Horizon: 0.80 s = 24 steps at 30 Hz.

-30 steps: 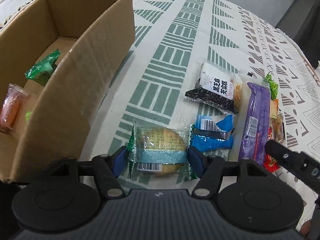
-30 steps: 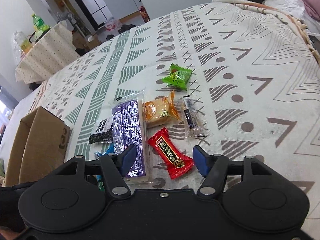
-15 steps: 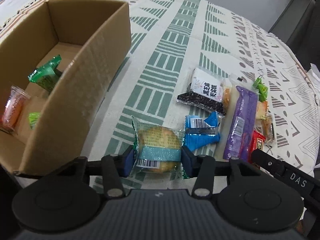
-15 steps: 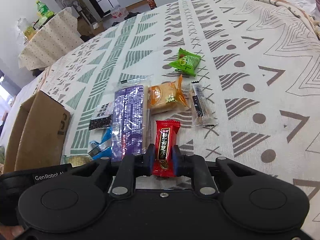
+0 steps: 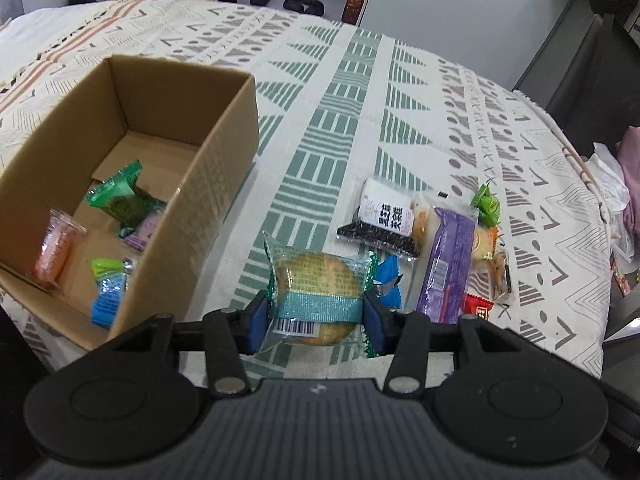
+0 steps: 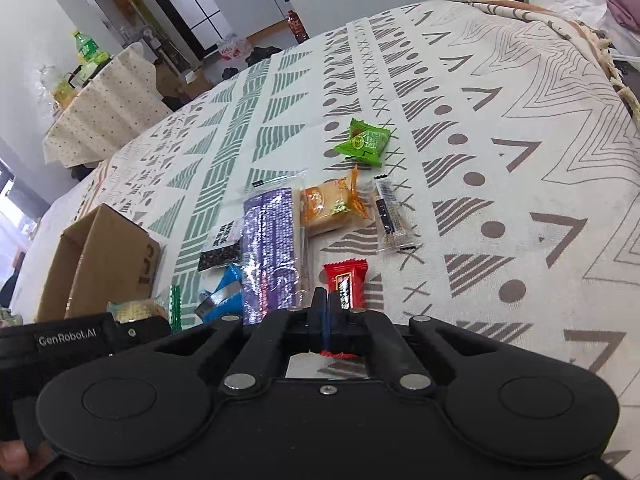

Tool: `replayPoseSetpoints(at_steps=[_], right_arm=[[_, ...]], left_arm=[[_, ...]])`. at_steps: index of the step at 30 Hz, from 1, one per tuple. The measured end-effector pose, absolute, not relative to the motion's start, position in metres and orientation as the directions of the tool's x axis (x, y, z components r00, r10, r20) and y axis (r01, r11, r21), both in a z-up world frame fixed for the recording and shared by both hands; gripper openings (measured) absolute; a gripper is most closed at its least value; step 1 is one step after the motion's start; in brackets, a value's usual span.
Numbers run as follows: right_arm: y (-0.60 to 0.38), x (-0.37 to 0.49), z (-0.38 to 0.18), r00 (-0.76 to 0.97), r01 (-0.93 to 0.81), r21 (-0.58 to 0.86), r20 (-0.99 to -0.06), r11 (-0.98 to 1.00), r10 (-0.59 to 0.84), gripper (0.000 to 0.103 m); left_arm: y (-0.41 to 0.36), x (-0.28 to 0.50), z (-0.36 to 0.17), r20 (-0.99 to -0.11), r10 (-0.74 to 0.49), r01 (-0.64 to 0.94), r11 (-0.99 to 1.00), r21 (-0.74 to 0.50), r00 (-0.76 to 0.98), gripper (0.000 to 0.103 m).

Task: Organize snacks
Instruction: 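Grasp the round biscuit with the left gripper while the right gripper grasps the red candy, then carry the biscuit and red candy into the cardboard box and open both grippers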

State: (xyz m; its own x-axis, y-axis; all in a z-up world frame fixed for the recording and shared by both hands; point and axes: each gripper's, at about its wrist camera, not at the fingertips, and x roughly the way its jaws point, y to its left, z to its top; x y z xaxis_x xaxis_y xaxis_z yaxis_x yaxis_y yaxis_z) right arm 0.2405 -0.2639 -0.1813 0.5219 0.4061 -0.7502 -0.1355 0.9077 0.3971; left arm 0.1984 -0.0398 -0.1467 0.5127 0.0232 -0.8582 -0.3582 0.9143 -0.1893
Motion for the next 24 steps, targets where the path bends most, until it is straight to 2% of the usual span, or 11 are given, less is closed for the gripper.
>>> replayPoseSetpoints(at_steps=[5,11,13,15,18,24], right_arm=[[-0.266,0.235,-0.182,0.525,-0.120,0.396,-0.752,0.910,0.397,0.000],[-0.270,0.236,-0.187,0.515,-0.093,0.412,-0.759,0.906,0.398,0.029],[-0.270,0.238,-0.189,0.509,-0.092,0.414,-0.762,0.905,0.400,0.031],[-0.269,0.241,-0.192,0.503,-0.089,0.414,-0.766,0.906,0.400,0.041],[-0.264,0.245,-0.195,0.498,-0.105,0.401,-0.771,0.910,0.397,0.050],[-0.252,0.256,-0.204,0.481,-0.128,0.355,-0.794,0.926,0.371,0.050]], left_arm=[[-0.035,0.195,-0.144,-0.853,0.029,-0.374,0.906,-0.197,0.521,0.048],[-0.033,0.197,-0.143,-0.849,0.036,-0.375,0.906,-0.195,0.527,0.048],[-0.033,0.199,-0.144,-0.849,0.039,-0.375,0.907,-0.192,0.527,0.048],[-0.033,0.202,-0.146,-0.850,0.038,-0.376,0.907,-0.192,0.525,0.048],[-0.031,0.206,-0.152,-0.857,0.031,-0.379,0.905,-0.195,0.514,0.048],[-0.030,0.214,-0.162,-0.867,0.011,-0.372,0.906,-0.202,0.498,0.048]])
